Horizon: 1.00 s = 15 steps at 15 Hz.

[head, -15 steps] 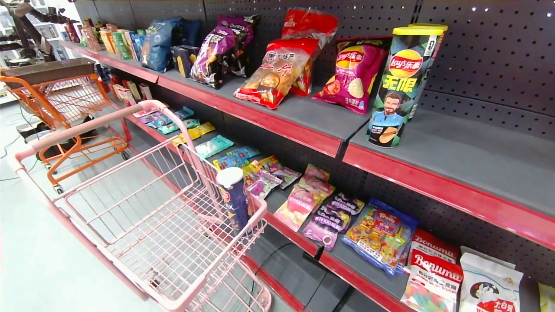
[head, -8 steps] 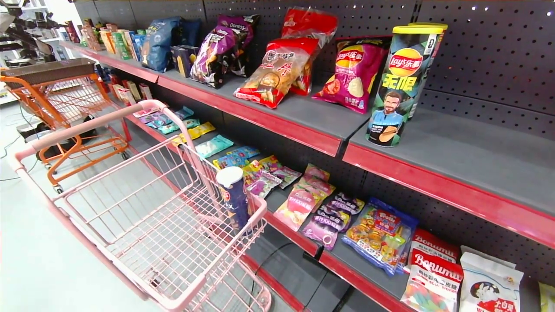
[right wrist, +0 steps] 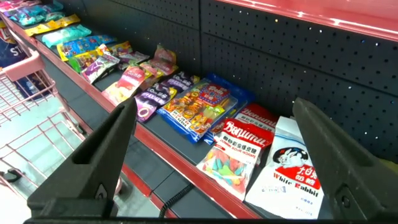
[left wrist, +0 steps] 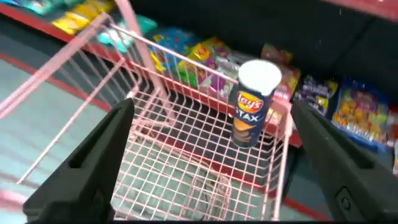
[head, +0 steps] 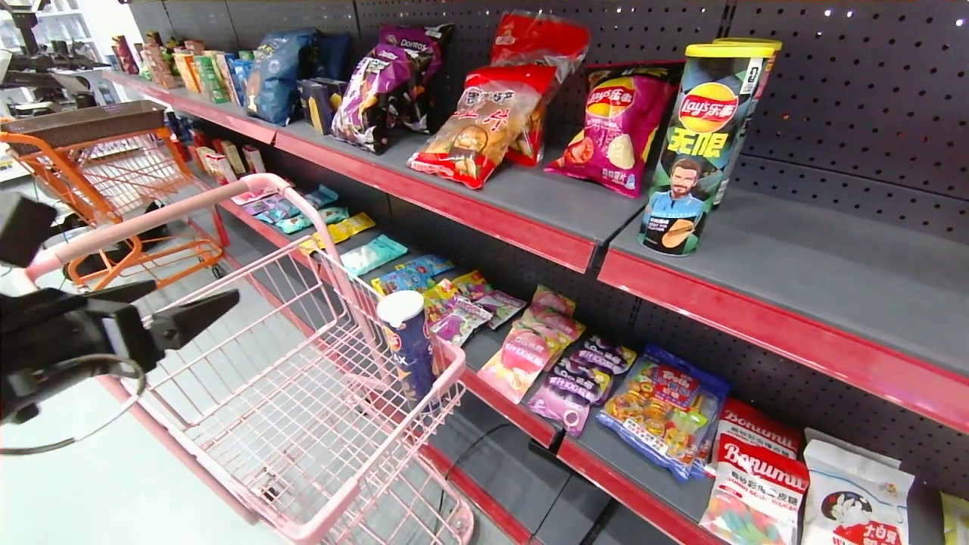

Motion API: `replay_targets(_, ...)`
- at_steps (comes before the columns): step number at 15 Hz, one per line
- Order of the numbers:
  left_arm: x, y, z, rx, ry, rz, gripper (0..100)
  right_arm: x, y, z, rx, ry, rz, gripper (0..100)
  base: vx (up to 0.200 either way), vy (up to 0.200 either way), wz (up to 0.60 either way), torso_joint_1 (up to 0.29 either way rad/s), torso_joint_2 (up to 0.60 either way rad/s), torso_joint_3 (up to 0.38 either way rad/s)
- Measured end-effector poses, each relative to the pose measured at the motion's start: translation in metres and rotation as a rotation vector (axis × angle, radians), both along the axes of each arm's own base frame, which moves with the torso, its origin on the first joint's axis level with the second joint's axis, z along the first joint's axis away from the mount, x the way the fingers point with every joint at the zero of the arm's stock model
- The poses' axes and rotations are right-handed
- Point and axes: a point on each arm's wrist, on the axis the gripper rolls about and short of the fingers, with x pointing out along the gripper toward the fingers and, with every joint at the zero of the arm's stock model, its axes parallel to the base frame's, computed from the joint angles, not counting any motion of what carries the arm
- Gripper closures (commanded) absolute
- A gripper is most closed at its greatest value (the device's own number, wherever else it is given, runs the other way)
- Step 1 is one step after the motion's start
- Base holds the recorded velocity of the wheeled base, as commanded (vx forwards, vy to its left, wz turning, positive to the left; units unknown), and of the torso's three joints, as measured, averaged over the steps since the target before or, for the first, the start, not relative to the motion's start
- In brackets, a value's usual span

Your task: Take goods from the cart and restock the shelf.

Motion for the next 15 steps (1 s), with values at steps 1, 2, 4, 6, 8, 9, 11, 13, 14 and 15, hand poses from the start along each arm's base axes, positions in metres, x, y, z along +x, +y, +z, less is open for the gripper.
replay_targets(1, 0.023, 0.000, -0.012, 0.012, 0.025, -0.037, 0, 0.000, 0.000, 0.000, 0.000, 0.000, 0.000, 0, 0.000, 0.000, 0.00, 0.000, 0.00, 0.000)
replay_targets(2, 0.041, 0.000, -0.023, 0.024, 0.035, -0.070, 0, 0.000, 0.000, 0.000, 0.000, 0.000, 0.000, 0, 0.000, 0.000, 0.00, 0.000, 0.00, 0.000)
replay_targets(4, 0.071, -0.003, -0.049, 0.049, 0.048, -0.157, 0, 0.000, 0.000, 0.000, -0.003, 0.000, 0.000, 0, 0.000, 0.000, 0.00, 0.000, 0.00, 0.000)
replay_targets(6, 0.090, -0.017, -0.074, 0.058, 0.083, -0.257, 0, 0.000, 0.000, 0.000, -0.005, 0.000, 0.000, 0, 0.000, 0.000, 0.00, 0.000, 0.00, 0.000)
replay_targets(8, 0.105, -0.029, -0.096, 0.062, 0.105, -0.310, 0, 0.000, 0.000, 0.000, -0.006, 0.000, 0.000, 0, 0.000, 0.000, 0.00, 0.000, 0.00, 0.000)
replay_targets(9, 0.113, -0.034, -0.106, 0.065, 0.093, -0.324, 0, 0.000, 0.000, 0.000, -0.006, 0.000, 0.000, 0, 0.000, 0.000, 0.00, 0.000, 0.00, 0.000)
replay_targets(11, 0.132, -0.047, -0.121, 0.069, 0.051, -0.354, 0, 0.000, 0.000, 0.000, -0.006, 0.000, 0.000, 0, 0.000, 0.000, 0.00, 0.000, 0.00, 0.000)
replay_targets(13, 0.149, -0.061, -0.134, 0.067, 0.049, -0.385, 0, 0.000, 0.000, 0.000, -0.006, 0.000, 0.000, 0, 0.000, 0.000, 0.00, 0.000, 0.00, 0.000)
replay_targets(14, 0.155, -0.065, -0.140, 0.066, 0.060, -0.395, 0, 0.000, 0.000, 0.000, -0.006, 0.000, 0.001, 0, 0.000, 0.000, 0.00, 0.000, 0.00, 0.000)
replay_targets(15, 0.159, -0.068, -0.145, 0.066, 0.067, -0.399, 0, 0.000, 0.000, 0.000, -0.006, 0.000, 0.000, 0, 0.000, 0.000, 0.00, 0.000, 0.00, 0.000)
